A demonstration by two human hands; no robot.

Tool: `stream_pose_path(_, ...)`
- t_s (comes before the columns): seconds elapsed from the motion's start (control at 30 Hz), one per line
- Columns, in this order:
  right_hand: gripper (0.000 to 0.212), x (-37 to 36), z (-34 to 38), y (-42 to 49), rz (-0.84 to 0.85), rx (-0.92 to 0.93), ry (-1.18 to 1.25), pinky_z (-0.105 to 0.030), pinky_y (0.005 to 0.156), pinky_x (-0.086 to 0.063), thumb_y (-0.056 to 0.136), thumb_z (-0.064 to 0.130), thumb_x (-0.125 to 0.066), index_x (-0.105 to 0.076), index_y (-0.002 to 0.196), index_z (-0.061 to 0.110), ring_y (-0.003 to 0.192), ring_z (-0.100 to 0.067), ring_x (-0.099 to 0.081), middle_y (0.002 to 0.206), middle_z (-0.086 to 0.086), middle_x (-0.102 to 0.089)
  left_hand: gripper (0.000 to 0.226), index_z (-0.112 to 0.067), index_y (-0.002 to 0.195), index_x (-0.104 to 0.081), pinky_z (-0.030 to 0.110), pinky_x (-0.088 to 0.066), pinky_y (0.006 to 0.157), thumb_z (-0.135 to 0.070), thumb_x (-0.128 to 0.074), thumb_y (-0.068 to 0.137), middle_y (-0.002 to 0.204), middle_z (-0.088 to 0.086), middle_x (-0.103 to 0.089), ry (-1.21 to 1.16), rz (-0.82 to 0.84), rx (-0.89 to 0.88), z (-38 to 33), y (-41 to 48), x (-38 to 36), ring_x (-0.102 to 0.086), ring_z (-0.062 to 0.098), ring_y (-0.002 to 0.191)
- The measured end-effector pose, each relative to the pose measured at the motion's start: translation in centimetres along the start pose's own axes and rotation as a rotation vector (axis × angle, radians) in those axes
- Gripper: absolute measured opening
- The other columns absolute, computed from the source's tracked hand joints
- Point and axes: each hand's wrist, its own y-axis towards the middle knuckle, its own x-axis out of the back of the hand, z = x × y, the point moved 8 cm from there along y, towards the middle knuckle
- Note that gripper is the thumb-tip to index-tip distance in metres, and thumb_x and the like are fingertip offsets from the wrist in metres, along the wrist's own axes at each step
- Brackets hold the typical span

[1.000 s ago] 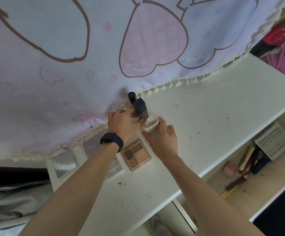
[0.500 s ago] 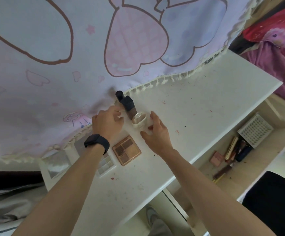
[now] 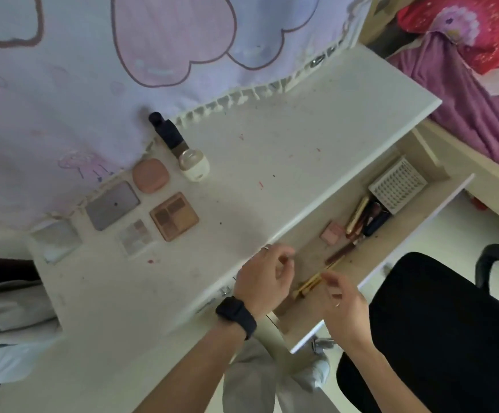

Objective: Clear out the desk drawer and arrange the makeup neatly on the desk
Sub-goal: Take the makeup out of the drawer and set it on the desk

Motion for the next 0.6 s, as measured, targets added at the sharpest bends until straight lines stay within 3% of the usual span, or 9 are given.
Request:
stream_pose_path(0.1,0.032,2.8,-3.7,-0.1,-0.113,-0.012,-0.110,-0.046,0.100,-0.047,0.093,0.015,-0.069,-0.061,0.124,0.020,0.119,-0.025,-0.052,0.121,0.004,-0.058,0.032,-0.031,0.127,-0.055,0.038,-0.054,0.086,-0.040,-0.053,0.097,0.120,-0.005,-0.061,0.050,0.258,0.165,1.7,-0.5,-8.1,-0.063,0.014,0.098)
stream_pose_path(0.2,0.057,4.4,-7.2,1.6,-0.127,-0.183,-0.009,-0.042,0.104,-0.047,0.091,0.033,-0.072,-0.047,0.139,0.019,0.123,-0.018,-0.051,0.138,0.000,-0.047,0.040,-0.022,0.135,-0.050,0.041,-0.052,0.092,-0.034,-0.054,0.097,0.130,0.007,-0.051,0.072,0.417,0.313,3.5,0.1,-14.0,-0.060,0.026,0.104)
stream_pose_path(0.3,0.067,4.2,-9.7,3.8,-0.067,-0.300,0.153,-0.029,0.089,-0.051,0.091,0.039,-0.071,-0.037,0.146,0.023,0.101,-0.003,-0.062,0.130,0.006,-0.054,0.045,-0.018,0.140,-0.045,0.042,-0.051,0.093,-0.025,-0.052,0.096,0.132,0.013,-0.050,0.114,0.449,0.381,5.0,1.4,-17.7,-0.058,0.033,0.108)
stream_pose_path(0.37,0.067,3.6,-10.5,4.9,-0.029,-0.305,0.170,-0.013,0.067,-0.048,0.094,0.036,-0.068,-0.032,0.149,0.022,0.078,0.007,-0.064,0.117,0.010,-0.058,0.037,-0.016,0.133,-0.049,0.042,-0.051,0.090,-0.024,-0.049,0.097,0.126,0.014,-0.054,0.152,0.442,0.393,5.8,2.2,-19.1,-0.059,0.034,0.105)
stream_pose_path(0.43,0.063,3.2,-11.5,5.5,-0.011,-0.303,0.163,-0.008,0.052,-0.043,0.096,0.032,-0.065,-0.031,0.149,0.022,0.071,0.011,-0.063,0.118,0.006,-0.061,0.032,-0.015,0.129,-0.052,0.041,-0.051,0.087,-0.027,-0.048,0.099,0.124,0.014,-0.056,0.190,0.430,0.399,6.5,2.7,-20.4,-0.059,0.034,0.104)
stream_pose_path(0.5,0.063,2.9,-12.1,5.6,-0.003,-0.297,0.161,-0.010,0.052,-0.044,0.097,0.033,-0.063,-0.030,0.150,0.024,0.072,0.012,-0.062,0.130,0.004,-0.059,0.031,-0.014,0.126,-0.056,0.040,-0.050,0.088,-0.029,-0.045,0.102,0.124,0.014,-0.058,0.206,0.430,0.415,7.0,3.0,-21.1,-0.060,0.034,0.106)
stream_pose_path(0.6,0.067,2.6,-12.7,5.6,0.009,-0.281,0.183,-0.008,0.051,-0.045,0.097,0.036,-0.063,-0.027,0.153,0.024,0.073,0.022,-0.059,0.129,0.008,-0.050,0.032,-0.009,0.115,-0.063,0.040,-0.051,0.090,-0.030,-0.041,0.105,0.119,0.016,-0.064,0.271,0.458,0.402,7.2,3.4,-21.9,-0.061,0.034,0.104)
